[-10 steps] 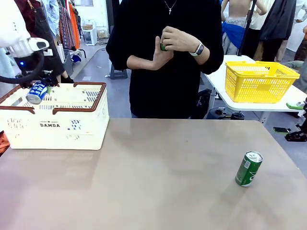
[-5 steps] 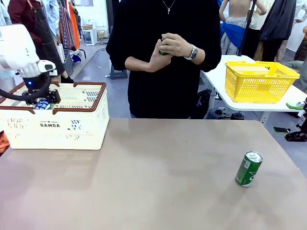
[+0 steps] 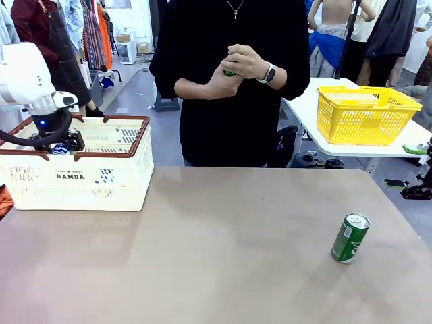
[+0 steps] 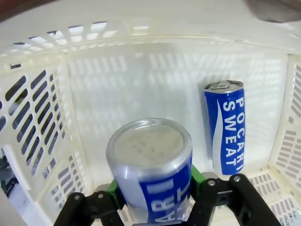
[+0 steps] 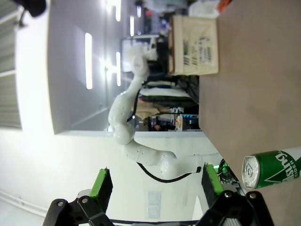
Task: Place the drinks into the Shopping basket.
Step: Pick up one drink and place it into the Shopping basket.
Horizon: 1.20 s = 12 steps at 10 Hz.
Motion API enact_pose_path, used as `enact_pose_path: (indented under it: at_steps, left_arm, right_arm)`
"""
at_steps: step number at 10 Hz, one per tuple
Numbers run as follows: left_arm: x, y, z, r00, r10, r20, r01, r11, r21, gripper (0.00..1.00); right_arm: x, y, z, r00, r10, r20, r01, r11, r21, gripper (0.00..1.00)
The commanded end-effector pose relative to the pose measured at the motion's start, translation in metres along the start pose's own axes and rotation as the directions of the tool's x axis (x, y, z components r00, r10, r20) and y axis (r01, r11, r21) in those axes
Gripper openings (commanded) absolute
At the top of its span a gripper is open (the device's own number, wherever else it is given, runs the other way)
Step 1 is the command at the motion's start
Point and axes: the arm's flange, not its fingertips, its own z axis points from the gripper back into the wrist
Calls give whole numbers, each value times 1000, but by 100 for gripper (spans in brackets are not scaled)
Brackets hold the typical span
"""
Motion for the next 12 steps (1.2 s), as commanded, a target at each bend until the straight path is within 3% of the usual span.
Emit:
enact_pose_path:
  at_steps: [1, 5, 7, 10, 12]
  left_arm:
    - [0, -3, 6, 1000, 12, 9, -12, 1000, 24, 100]
    - [-10, 0, 28, 998, 35, 59, -36, 999, 17, 100]
    - [-34, -1, 65, 995, 9, 100, -3, 998, -61, 100]
    - [-131, -6, 163, 972, -115, 204, 171, 942, -287, 100]
    - [-223, 9, 194, 913, -340, 226, 405, 821, -401, 100]
  right_arm:
    - [0, 5, 1, 1000, -6, -14, 5, 1000, -8, 100]
    - [0, 5, 1, 1000, -6, -14, 5, 1000, -8, 100]
    - [0, 5, 1, 1000, -6, -14, 5, 1000, -8, 100]
    - [0, 5, 1, 1000, -6, -14, 5, 1000, -8, 100]
    - [0, 5, 1, 1000, -6, -14, 5, 1000, -8, 100]
